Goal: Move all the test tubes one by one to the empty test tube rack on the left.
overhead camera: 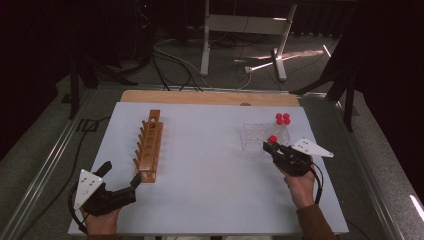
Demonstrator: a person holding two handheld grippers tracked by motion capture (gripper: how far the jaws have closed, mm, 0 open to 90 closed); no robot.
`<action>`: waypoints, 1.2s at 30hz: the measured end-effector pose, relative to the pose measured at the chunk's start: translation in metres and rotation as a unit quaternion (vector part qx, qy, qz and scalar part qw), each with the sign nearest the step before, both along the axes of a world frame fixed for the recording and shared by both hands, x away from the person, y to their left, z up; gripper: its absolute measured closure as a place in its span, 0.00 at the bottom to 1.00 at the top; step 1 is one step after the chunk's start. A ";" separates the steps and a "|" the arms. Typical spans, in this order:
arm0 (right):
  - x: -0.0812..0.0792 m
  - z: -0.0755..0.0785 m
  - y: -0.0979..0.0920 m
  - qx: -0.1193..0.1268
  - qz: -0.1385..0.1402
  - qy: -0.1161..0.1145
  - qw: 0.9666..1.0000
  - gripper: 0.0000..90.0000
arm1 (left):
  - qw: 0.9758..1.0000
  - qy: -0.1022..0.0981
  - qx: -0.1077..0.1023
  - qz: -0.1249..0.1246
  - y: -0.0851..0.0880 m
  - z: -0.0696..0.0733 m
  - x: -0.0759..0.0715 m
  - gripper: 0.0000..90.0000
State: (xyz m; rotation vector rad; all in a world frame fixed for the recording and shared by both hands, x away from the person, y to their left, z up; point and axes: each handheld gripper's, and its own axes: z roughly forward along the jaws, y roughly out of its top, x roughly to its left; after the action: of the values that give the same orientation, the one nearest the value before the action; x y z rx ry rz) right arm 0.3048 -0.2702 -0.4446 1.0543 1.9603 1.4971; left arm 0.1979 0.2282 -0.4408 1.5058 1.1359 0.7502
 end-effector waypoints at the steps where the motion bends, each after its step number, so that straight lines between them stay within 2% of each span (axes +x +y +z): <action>1: -0.001 0.000 0.004 -0.003 0.009 0.001 1.000 0.83 | 1.000 0.000 0.000 0.000 0.000 0.000 0.000 0.01; 3: -0.002 0.000 0.013 -0.008 0.023 0.001 1.000 0.83 | 1.000 0.004 0.018 -0.009 -0.009 0.006 0.001 0.01; 6: -0.003 -0.001 0.024 -0.007 0.041 0.004 0.999 0.83 | 0.999 0.003 0.029 -0.019 -0.019 0.013 0.005 0.01; 10: -0.005 -0.003 0.034 -0.015 0.055 0.009 0.998 0.83 | 0.999 0.000 0.026 -0.032 -0.030 0.020 0.011 0.01; 15: -0.007 -0.005 0.045 -0.013 0.072 0.021 0.997 0.83 | 0.997 0.013 0.037 -0.073 -0.063 0.030 0.030 0.01; 17: -0.008 -0.006 0.049 -0.015 0.079 0.021 0.997 0.83 | 0.994 0.018 0.042 -0.097 -0.076 0.032 0.036 0.01; 18: -0.009 -0.007 0.050 -0.017 0.082 0.022 0.996 0.83 | 0.994 0.018 0.042 -0.097 -0.076 0.032 0.036 0.01; 19: -0.010 -0.007 0.052 -0.020 0.086 0.023 0.996 0.83 | 0.992 0.017 0.043 -0.117 -0.090 0.033 0.041 0.01; 25: -0.012 -0.010 0.060 -0.026 0.100 0.032 0.994 0.83 | 0.985 0.030 0.040 -0.164 -0.128 0.032 0.058 0.01; 29: -0.013 -0.011 0.063 -0.032 0.110 0.040 0.993 0.83 | 0.981 0.036 0.031 -0.186 -0.146 0.030 0.066 0.01; 30: -0.013 -0.012 0.065 -0.034 0.114 0.042 0.992 0.83 | 0.981 0.036 0.031 -0.186 -0.146 0.030 0.066 0.01; 31: -0.014 -0.012 0.066 -0.037 0.117 0.042 0.992 0.83 | 0.979 0.040 0.028 -0.197 -0.154 0.030 0.070 0.01; 36: -0.017 -0.011 0.074 -0.044 0.129 0.042 0.990 0.83 | 0.973 0.044 0.019 -0.228 -0.172 0.030 0.074 0.03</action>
State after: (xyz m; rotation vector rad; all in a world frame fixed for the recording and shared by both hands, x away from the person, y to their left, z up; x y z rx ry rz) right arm 0.2876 -0.1960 -0.4556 0.8661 2.2716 1.5004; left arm 0.2721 0.0566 -0.4109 1.7618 0.7940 0.3946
